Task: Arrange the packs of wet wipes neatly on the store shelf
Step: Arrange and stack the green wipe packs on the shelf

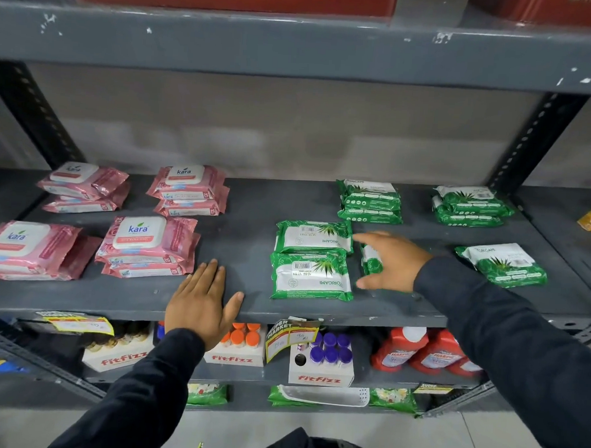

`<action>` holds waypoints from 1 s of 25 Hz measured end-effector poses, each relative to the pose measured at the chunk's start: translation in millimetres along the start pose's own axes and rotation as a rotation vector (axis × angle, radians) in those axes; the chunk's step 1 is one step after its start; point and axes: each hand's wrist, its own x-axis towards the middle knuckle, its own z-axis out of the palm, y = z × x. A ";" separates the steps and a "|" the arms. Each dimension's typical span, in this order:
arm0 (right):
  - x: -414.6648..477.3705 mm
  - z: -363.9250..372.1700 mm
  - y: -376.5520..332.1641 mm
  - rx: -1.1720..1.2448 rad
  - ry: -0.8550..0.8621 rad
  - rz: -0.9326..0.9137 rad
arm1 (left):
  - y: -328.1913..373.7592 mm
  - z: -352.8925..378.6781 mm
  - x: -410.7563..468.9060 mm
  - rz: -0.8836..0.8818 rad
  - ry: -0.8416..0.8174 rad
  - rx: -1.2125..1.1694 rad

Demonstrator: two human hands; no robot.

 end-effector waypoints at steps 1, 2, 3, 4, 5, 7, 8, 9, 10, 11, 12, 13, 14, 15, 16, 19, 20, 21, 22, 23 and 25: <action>1.1 5.7 -12.9 -0.010 -0.020 -0.058 | 0.2 0.0 -0.1 -0.002 -0.002 0.001; 2.9 11.6 -25.1 -0.038 -0.039 -0.103 | 0.2 -0.1 -0.1 -0.003 -0.001 -0.001; 6.6 16.8 -35.3 -0.078 -0.052 -0.133 | 0.3 -0.5 -0.1 -0.005 -0.002 -0.004; 11.1 20.4 -43.7 -0.120 -0.056 -0.153 | 0.4 -1.2 -0.2 -0.007 -0.003 -0.008; 16.4 23.3 -50.0 -0.154 -0.060 -0.160 | 0.5 -1.5 -0.2 -0.010 -0.006 -0.009; 24.4 27.0 -59.2 -0.199 -0.069 -0.164 | 0.3 -1.0 -0.2 -0.013 -0.010 -0.009; 27.4 29.2 -62.5 -0.212 -0.072 -0.161 | 0.1 -0.4 -0.1 -0.014 -0.009 -0.009; 29.6 31.4 -65.6 -0.222 -0.066 -0.158 | -0.5 -0.1 0.0 -0.014 -0.009 -0.007; 31.0 33.5 -67.7 -0.231 -0.050 -0.153 | -0.5 0.0 0.0 -0.014 -0.011 -0.003; 31.2 34.9 -69.4 -0.234 -0.029 -0.147 | -0.5 0.1 0.1 -0.014 -0.013 0.001; 29.9 34.9 -70.6 -0.225 -0.007 -0.141 | -0.7 0.2 -0.1 -0.015 -0.012 0.003; 27.9 33.4 -70.2 -0.203 0.012 -0.135 | -0.9 0.2 0.0 -0.015 -0.010 0.004; 24.1 29.8 -68.5 -0.176 0.037 -0.130 | -1.0 0.3 0.0 -0.015 -0.008 0.005; 19.5 24.6 -64.5 -0.148 0.068 -0.121 | -1.2 0.4 0.1 -0.014 -0.007 0.005; 14.1 17.8 -57.4 -0.121 0.104 -0.102 | -1.2 0.3 0.1 -0.014 -0.007 0.007; -1.6 -7.1 -19.4 -0.076 0.167 0.004 | -1.4 2.2 0.5 -0.009 -0.005 0.014; -6.5 -14.4 -3.4 -0.083 0.167 0.052 | -1.3 2.7 0.7 -0.009 -0.005 0.015; -10.8 -19.4 12.1 -0.087 0.158 0.102 | -1.0 3.1 1.0 -0.008 -0.003 0.016; -15.3 -21.8 25.0 -0.080 0.142 0.147 | -0.8 3.4 0.9 -0.005 0.001 0.014; -18.6 -21.1 34.9 -0.065 0.122 0.182 | -0.8 3.3 0.8 -0.001 0.005 0.010; -23.5 -13.5 46.7 -0.029 0.090 0.214 | -0.6 2.9 0.1 0.007 0.007 0.002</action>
